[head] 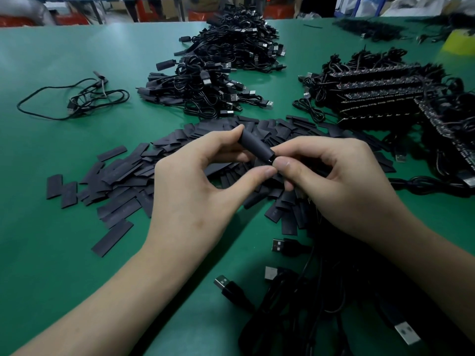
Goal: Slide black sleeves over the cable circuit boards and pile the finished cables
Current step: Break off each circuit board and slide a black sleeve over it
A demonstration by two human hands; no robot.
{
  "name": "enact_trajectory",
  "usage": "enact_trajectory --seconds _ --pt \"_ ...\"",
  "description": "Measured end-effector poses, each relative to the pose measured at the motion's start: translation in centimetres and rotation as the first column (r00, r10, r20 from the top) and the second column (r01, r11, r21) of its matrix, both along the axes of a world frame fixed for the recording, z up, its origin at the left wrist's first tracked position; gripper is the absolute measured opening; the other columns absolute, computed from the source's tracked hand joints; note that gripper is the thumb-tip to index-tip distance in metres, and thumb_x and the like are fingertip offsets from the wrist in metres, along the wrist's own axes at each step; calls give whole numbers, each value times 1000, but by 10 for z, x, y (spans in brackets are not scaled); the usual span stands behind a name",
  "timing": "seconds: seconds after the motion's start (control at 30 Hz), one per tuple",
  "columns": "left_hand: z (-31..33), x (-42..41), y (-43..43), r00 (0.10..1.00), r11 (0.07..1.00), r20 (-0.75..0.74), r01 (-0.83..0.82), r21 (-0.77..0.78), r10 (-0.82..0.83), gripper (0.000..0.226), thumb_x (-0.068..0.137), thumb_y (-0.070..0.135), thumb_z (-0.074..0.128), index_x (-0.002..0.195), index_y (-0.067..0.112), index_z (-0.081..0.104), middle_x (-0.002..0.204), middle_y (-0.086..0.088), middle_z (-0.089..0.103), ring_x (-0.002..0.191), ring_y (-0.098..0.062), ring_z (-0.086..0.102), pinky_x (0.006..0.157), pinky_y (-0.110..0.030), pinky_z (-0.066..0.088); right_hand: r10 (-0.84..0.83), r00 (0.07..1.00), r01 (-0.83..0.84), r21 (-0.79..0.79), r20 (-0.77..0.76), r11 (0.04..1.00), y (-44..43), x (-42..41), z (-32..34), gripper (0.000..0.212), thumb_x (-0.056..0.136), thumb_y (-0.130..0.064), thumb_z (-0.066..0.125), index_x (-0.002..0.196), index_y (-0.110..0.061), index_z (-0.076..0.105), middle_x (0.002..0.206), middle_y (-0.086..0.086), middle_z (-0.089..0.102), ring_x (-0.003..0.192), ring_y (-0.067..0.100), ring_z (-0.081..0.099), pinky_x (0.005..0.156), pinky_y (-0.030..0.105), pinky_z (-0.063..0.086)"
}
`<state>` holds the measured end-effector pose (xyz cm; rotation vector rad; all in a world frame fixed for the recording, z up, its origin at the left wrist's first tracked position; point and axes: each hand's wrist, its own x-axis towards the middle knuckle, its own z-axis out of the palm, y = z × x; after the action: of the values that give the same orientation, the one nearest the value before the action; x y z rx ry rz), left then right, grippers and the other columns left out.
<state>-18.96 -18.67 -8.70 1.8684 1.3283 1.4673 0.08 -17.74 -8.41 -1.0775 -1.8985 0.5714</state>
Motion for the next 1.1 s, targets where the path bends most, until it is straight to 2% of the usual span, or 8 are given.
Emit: enact_trajectory --seconds 0.27,0.43,0.5,0.57,0.63,0.77,0.83,1.1 --pt "-2 -1 1 1000 1000 0 13 -12 -13 40 78 20 85 116 17 72 92 10 77 89 0 73 92 -28 57 12 1000 -12 -47 4 999 1 1 -1 15 98 -23 65 100 -32 77 67 -7 67 61 2 61 57 17 45" --pt "-6 -2 5 998 998 21 61 -12 -61 40 80 15 83 118 17 70 95 9 77 92 -4 73 93 -27 56 -29 997 27 35 67 999 0 0 0 14 95 -19 68 100 -27 78 65 -13 66 66 5 65 62 17 47" --pt "-7 -4 7 982 991 147 124 -41 -117 32 84 16 81 114 18 71 96 5 77 92 -10 74 91 -27 57 -88 990 74 127 110 989 -1 0 2 13 92 -18 72 101 -24 79 72 -19 68 72 5 67 66 19 50" --pt "-6 -5 8 932 977 323 198 -78 -163 20 85 20 80 104 18 74 94 0 79 89 -18 76 86 -29 59 -147 980 119 192 138 974 -1 0 3 12 90 -19 75 100 -24 78 77 -12 73 72 8 68 67 30 52" --pt "-6 -7 9 890 962 415 252 -100 -190 15 84 20 77 97 13 74 92 -3 79 87 -20 77 83 -28 60 -174 976 144 210 134 967 -2 1 3 10 90 -21 76 99 -26 77 75 -4 72 68 15 67 65 37 51" --pt "-6 -8 12 862 944 451 311 -106 -234 11 84 4 75 93 9 72 91 1 80 82 -7 74 78 -17 55 -143 990 142 53 6 988 0 4 2 9 87 -27 78 96 -27 75 71 -6 66 64 12 60 65 26 51" --pt "-6 -9 14 846 938 481 324 -120 -230 13 80 6 76 91 12 72 88 2 79 80 -6 73 77 -15 54 -116 993 116 1 3 993 1 4 1 8 88 -27 77 95 -28 75 71 -7 66 65 9 59 66 22 51" --pt "-7 -10 15 876 941 422 314 -127 -235 17 89 3 70 102 12 74 92 -2 80 85 -17 78 80 -20 57 -102 993 97 83 59 992 0 2 3 9 93 -17 73 94 -26 74 70 -14 68 71 5 67 67 15 49"
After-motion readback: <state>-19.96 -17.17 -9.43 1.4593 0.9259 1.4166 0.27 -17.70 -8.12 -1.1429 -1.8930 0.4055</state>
